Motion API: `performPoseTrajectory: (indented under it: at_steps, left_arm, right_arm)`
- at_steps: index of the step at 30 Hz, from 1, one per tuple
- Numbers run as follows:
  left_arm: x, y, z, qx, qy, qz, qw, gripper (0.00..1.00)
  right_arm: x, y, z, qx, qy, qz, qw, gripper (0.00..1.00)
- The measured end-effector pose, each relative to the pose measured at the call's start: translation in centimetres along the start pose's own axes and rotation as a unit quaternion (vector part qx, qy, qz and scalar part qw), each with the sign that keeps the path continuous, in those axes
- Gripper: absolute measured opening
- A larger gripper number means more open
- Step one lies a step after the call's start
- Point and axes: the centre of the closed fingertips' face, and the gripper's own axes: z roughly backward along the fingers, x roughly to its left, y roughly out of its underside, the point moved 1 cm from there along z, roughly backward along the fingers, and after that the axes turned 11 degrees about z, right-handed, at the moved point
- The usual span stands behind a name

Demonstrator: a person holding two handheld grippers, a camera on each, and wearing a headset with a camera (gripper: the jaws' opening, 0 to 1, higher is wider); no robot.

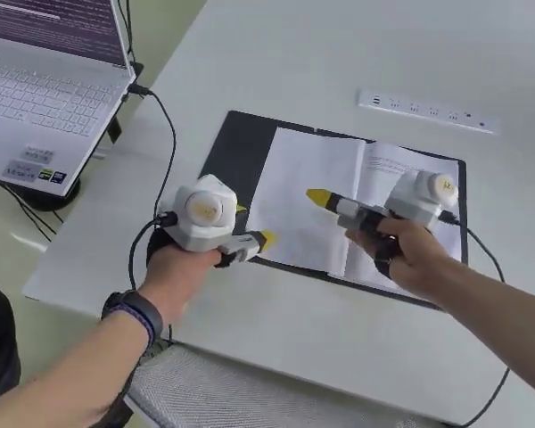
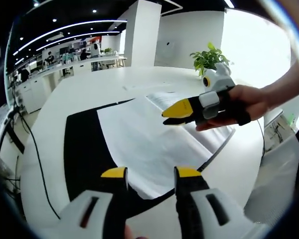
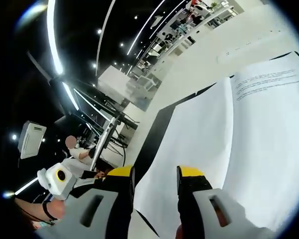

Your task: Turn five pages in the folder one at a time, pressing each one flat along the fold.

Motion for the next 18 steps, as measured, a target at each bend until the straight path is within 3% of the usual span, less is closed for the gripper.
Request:
performPoseTrajectory:
  at_steps: [4, 9, 15, 18]
  left_arm:
    - [-0.1, 0.5, -0.9, 0.017, -0.002, -0.02, 0.9996, 0.27]
    - [0.7, 1.9, -2.5, 0.046, -0.01, -0.04, 0.9981, 0.19]
    - [1.0, 3.5, -3.8, 0.075, -0.016, -0.079, 0.9939, 0.09]
    - [1.2, 3.8, -4.2, 0.073, -0.015, -0.069, 0.9948, 0.06]
  right_arm:
    - [-0.4, -0.3, 0.4, -0.002, 0.004, -0.003, 1.0, 0.32]
    - [-1.1, -0.7, 0.7, -0.005, 0.009, -0.007, 0.9999, 0.31]
    - [-2.2, -0.9, 0.9, -0.007, 0.015, -0.012, 0.9998, 0.3]
    - [-2.7, -0.9, 1.0, -0.008, 0.017, -0.014, 0.9997, 0.29]
